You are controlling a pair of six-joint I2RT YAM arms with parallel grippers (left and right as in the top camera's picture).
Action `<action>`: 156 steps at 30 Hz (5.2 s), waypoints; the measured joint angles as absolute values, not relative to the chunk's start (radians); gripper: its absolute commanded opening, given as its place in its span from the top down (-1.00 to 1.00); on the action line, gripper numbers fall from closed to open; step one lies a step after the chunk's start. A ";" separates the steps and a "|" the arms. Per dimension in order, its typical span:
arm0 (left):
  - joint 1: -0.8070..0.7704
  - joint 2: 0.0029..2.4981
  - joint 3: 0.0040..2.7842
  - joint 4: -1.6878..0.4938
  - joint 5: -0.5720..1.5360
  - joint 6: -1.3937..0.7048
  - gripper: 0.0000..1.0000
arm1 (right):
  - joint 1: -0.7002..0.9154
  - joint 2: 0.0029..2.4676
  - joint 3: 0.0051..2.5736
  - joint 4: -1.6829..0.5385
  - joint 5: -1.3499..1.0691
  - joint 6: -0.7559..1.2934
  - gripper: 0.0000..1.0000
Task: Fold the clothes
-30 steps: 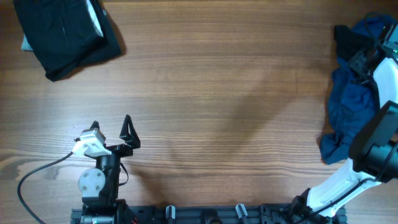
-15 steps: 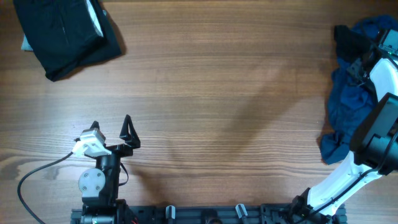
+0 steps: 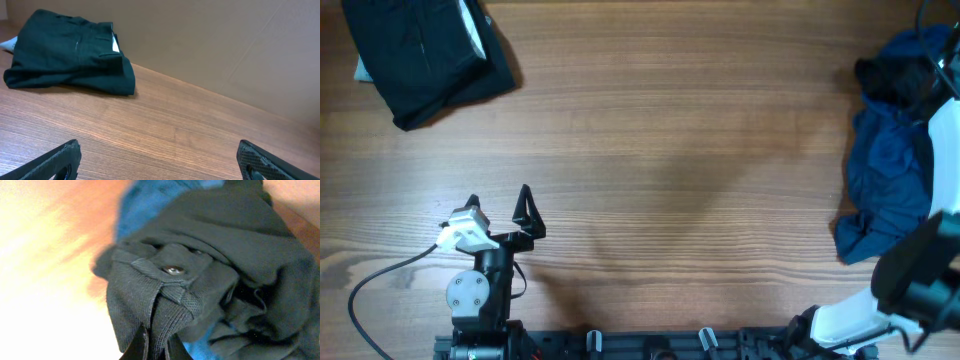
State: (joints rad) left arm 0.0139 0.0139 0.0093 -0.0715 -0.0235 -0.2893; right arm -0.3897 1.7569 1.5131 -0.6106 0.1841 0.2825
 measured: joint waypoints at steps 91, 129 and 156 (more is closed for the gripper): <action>0.014 0.014 0.009 -0.072 -0.023 -0.289 -1.00 | 0.009 1.760 1.111 -0.572 0.067 0.421 -0.87; 0.014 0.014 0.009 -0.072 -0.023 -0.289 -1.00 | -0.093 1.838 1.028 -0.375 -0.176 0.125 -0.52; 0.014 0.014 0.009 -0.072 -0.023 -0.289 -1.00 | -0.093 1.543 1.048 -0.524 -0.204 0.183 0.91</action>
State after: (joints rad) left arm 0.0139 0.0139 0.0093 -0.0715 -0.0235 -0.2893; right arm -0.0925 1.5429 1.0485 -0.5236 -0.2035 0.1829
